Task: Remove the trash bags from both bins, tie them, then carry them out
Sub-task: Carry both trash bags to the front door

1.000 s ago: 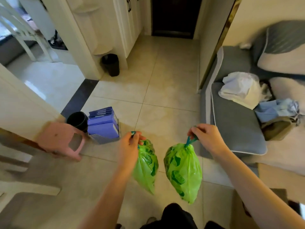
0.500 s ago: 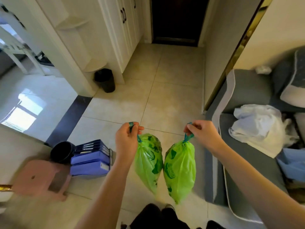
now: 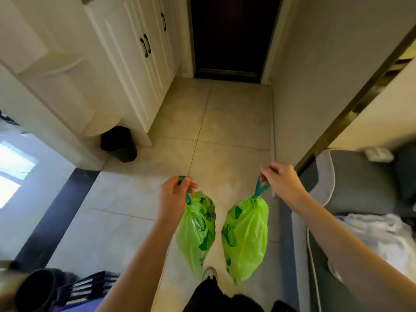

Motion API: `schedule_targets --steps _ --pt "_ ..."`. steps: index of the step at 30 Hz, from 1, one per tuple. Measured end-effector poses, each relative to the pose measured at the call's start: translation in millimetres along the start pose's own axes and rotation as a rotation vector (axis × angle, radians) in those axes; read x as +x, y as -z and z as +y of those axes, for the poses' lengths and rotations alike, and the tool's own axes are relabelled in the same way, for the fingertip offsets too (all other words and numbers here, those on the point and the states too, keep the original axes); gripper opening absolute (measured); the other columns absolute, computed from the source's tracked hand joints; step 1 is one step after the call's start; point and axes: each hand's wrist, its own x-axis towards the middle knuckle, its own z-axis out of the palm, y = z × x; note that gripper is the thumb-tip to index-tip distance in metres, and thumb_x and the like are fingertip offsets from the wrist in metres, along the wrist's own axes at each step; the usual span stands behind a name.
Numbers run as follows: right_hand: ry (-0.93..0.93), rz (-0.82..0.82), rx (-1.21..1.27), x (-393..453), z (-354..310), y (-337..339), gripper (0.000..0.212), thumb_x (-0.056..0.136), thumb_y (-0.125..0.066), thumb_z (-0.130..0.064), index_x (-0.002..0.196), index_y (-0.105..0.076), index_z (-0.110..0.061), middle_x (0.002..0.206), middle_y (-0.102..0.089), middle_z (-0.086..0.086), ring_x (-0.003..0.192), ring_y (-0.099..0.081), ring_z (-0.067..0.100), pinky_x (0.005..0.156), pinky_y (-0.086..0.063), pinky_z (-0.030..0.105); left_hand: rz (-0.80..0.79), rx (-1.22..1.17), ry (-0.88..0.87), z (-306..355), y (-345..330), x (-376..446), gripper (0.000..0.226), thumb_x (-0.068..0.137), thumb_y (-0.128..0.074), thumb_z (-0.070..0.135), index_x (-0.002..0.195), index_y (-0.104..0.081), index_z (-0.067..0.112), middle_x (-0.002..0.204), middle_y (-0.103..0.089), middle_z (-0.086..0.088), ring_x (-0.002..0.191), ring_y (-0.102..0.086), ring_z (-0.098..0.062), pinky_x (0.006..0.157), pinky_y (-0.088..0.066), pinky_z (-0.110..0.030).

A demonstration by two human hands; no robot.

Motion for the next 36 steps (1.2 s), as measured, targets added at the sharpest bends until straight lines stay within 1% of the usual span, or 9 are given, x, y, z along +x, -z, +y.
schedule_targets --steps 7,10,15,17,23,26,29,32,36 --pt "-0.002 0.010 0.043 171.5 -38.5 9.9 0.027 0.086 -0.053 -0.013 0.063 -0.066 -0.005 0.066 -0.070 0.004 0.070 -0.065 0.024 0.081 -0.052 0.041 -0.023 -0.041 -0.010 42.5 -65.3 164.8 0.033 0.100 -0.040 0.009 0.080 -0.064 0.020 0.078 -0.072 0.001 0.073 -0.067 -0.017 0.072 -0.052 -0.028" --pt "0.016 0.005 0.082 251.3 -52.1 12.9 0.029 0.086 -0.052 -0.010 0.062 -0.064 -0.001 0.058 -0.065 -0.003 0.060 -0.059 0.013 0.073 -0.050 0.037 0.007 -0.091 -0.004 62.3 -95.1 238.3 0.034 0.100 -0.038 0.006 0.082 -0.064 0.020 0.081 -0.072 0.000 0.077 -0.067 -0.017 0.075 -0.051 -0.028" --pt "-0.002 -0.094 0.210 386.1 -78.3 15.1 0.035 0.090 -0.047 -0.008 0.059 -0.064 -0.012 0.053 -0.064 -0.005 0.052 -0.057 0.004 0.062 -0.045 0.023 0.078 -0.272 0.063 95.9 -131.4 362.2 0.029 0.098 -0.039 0.003 0.083 -0.063 0.008 0.082 -0.071 -0.004 0.077 -0.065 -0.015 0.082 -0.051 -0.031" --pt "-0.030 -0.121 0.255 439.5 -89.5 16.6 0.036 0.092 -0.046 -0.006 0.061 -0.063 -0.012 0.047 -0.064 -0.009 0.046 -0.056 -0.001 0.057 -0.045 0.017 0.109 -0.285 0.063 110.8 -146.1 408.9 0.027 0.099 -0.039 0.004 0.090 -0.064 0.005 0.080 -0.070 -0.002 0.073 -0.067 -0.008 0.077 -0.053 -0.024" --pt "-0.087 -0.068 0.408 589.1 -140.3 20.7 0.038 0.098 -0.044 -0.012 0.064 -0.060 -0.008 0.042 -0.062 -0.010 0.039 -0.055 -0.001 0.041 -0.039 0.009 0.019 -0.261 0.033 146.3 -197.1 537.1 0.028 0.100 -0.037 0.006 0.095 -0.065 0.004 0.075 -0.074 0.006 0.076 -0.068 -0.011 0.078 -0.052 -0.026" --pt "-0.089 -0.053 0.476 660.6 -159.2 17.5 0.036 0.098 -0.044 -0.011 0.066 -0.060 -0.005 0.045 -0.063 -0.004 0.040 -0.056 0.000 0.048 -0.046 0.015 0.019 -0.242 0.038 161.3 -224.4 604.2 0.028 0.101 -0.037 0.005 0.103 -0.063 -0.006 0.078 -0.074 0.003 0.076 -0.070 -0.007 0.075 -0.054 -0.020" --pt "-0.082 -0.031 0.472 735.1 -181.6 15.4 0.034 0.100 -0.039 -0.014 0.080 -0.060 0.005 0.063 -0.060 0.008 0.040 -0.056 -0.001 0.047 -0.046 0.012 -0.025 -0.252 0.033 174.9 -250.1 677.1 0.028 0.101 -0.037 0.008 0.097 -0.065 0.007 0.090 -0.072 -0.009 0.085 -0.068 -0.019 0.085 -0.053 -0.031" --pt "-0.093 -0.012 0.427 808.2 -203.1 11.2 0.040 0.101 -0.037 -0.017 0.074 -0.061 0.000 0.067 -0.058 0.011 0.048 -0.058 0.006 0.049 -0.046 0.012 -0.071 -0.247 0.035 185.7 -269.9 749.8 0.028 0.101 -0.037 0.009 0.100 -0.064 0.005 0.093 -0.072 -0.012 0.088 -0.066 -0.024 0.088 -0.052 -0.035" --pt "-0.127 0.005 0.465 902.1 -232.8 6.0 0.036 0.099 -0.043 -0.013 0.068 -0.060 -0.004 0.071 -0.061 0.011 0.066 -0.057 0.020 0.070 -0.051 0.030 -0.092 -0.227 0.043 206.6 -295.5 842.0 0.028 0.101 -0.037 0.008 0.103 -0.064 0.001 0.094 -0.072 -0.013 0.087 -0.066 -0.023 0.080 -0.052 -0.025"
